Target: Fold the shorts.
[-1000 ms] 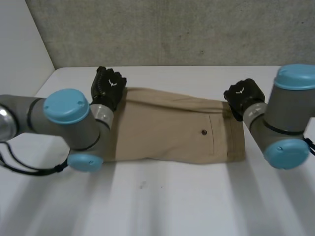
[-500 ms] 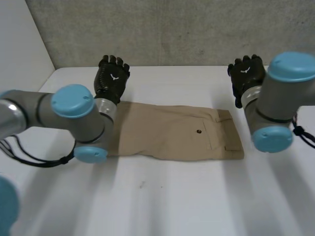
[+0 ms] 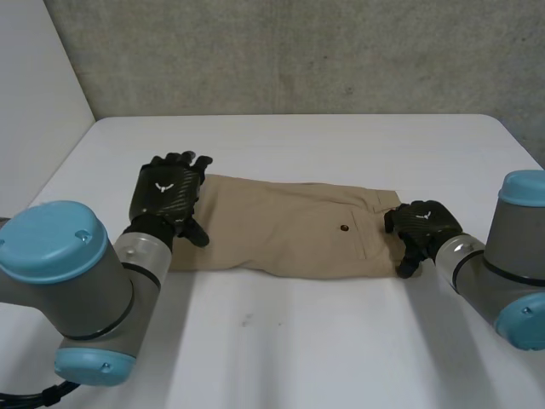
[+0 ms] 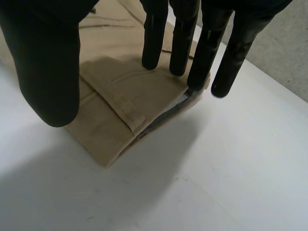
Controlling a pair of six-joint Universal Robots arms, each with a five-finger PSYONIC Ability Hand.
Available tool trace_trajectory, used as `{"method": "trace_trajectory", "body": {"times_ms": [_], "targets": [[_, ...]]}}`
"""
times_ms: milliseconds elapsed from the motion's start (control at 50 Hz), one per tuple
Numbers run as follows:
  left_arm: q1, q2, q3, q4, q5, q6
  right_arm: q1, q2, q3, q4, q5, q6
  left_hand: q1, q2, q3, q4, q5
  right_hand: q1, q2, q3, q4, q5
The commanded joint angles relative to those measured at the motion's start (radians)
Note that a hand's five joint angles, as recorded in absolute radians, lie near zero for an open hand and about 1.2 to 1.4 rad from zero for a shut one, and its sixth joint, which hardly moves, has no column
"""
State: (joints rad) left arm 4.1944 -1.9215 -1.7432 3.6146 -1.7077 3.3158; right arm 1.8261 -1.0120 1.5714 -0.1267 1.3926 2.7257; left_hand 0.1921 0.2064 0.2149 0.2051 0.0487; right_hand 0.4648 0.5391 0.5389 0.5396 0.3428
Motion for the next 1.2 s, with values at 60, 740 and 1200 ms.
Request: {"method": "trace_trajectory", "body": {"times_ms": [60,740,1200], "targets": [[0.027,-0.008,0.001,-0.002,-0.003,0.004,-0.001,0.041,-0.025,-0.011,-0.014,-0.009,-0.014,-0.028,-0.037,-0.027,-0.045,0.931,0.857,0.857,0.856,0.879],[0.024,0.035,-0.027,-0.001,-0.003,0.005,0.166,-0.111,-0.154,-0.146,0.002,-0.635,-0.017,-0.031,-0.040,-0.030,-0.048,0.932,0.857,0.857,0.857,0.879],[0.009,0.044,0.017,-0.004,0.002,0.005,0.320,-0.144,-0.085,-0.146,-0.155,-0.191,-0.018,-0.032,-0.040,-0.031,-0.049,-0.290,-0.365,-0.364,-0.365,-0.343]]}}
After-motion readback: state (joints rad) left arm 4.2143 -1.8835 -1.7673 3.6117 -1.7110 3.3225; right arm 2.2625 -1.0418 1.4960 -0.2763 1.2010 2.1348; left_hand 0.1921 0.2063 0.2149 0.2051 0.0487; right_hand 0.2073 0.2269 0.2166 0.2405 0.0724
